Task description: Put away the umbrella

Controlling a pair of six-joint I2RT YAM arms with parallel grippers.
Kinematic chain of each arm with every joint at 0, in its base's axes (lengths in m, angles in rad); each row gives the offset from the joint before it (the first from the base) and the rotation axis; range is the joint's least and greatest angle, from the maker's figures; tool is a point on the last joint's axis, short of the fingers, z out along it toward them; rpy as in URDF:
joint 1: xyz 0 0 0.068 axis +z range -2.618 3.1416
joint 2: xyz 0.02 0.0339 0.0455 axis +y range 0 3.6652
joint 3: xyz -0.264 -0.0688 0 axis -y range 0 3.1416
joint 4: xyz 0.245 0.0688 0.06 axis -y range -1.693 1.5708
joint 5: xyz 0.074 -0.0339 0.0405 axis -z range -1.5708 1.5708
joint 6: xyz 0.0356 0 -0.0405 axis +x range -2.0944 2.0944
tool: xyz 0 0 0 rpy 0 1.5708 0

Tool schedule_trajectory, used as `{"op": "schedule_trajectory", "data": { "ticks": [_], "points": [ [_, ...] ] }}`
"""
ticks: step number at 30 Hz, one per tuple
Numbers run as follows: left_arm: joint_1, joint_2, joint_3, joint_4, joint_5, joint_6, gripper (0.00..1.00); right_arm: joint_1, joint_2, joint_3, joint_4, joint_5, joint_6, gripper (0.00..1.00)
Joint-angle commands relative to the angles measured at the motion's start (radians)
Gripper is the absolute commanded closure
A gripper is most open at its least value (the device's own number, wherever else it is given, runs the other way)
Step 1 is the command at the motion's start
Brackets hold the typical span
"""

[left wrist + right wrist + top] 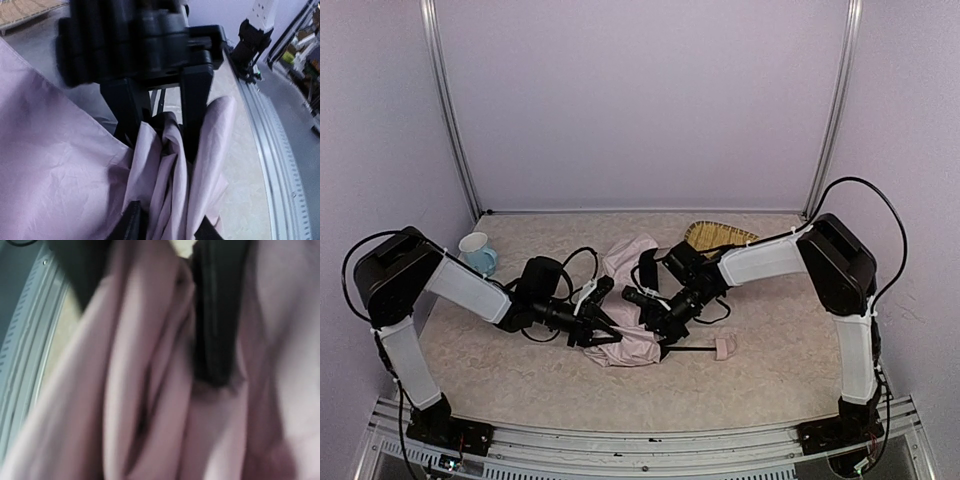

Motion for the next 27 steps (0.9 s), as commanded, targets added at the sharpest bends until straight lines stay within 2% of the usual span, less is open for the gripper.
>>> {"op": "schedule_trajectory", "data": {
  "ticks": [1, 5, 7, 10, 13, 16, 20, 27],
  "points": [
    [0.066, 0.081, 0.036, 0.133, 0.145, -0.219, 0.8, -0.022, -0.007, -0.01, -0.026, -0.011, 0.012, 0.67],
    [0.089, 0.161, 0.108, -0.02, 0.114, -0.221, 0.92, -0.078, -0.099, -0.056, 0.038, 0.112, 0.087, 0.55],
    [0.095, 0.195, 0.137, -0.07, 0.111, -0.239, 0.94, -0.116, -0.182, -0.111, 0.103, 0.187, 0.145, 0.54],
    [0.104, 0.228, 0.156, -0.095, 0.104, -0.262, 0.96, -0.126, -0.327, -0.19, 0.188, 0.413, 0.196, 0.53],
    [0.114, 0.253, 0.169, -0.117, 0.093, -0.284, 0.96, -0.073, -0.45, -0.276, 0.282, 0.551, 0.161, 0.47],
    [0.122, 0.278, 0.197, -0.16, 0.096, -0.288, 0.95, 0.06, -0.532, -0.385, 0.404, 0.628, -0.016, 0.37],
    [0.136, 0.312, 0.225, -0.201, 0.097, -0.286, 0.95, 0.221, -0.476, -0.399, 0.473, 0.806, -0.244, 0.26],
    [0.146, 0.348, 0.245, -0.243, 0.118, -0.277, 0.94, 0.249, -0.281, -0.251, 0.428, 0.956, -0.405, 0.21]
  ]
}}
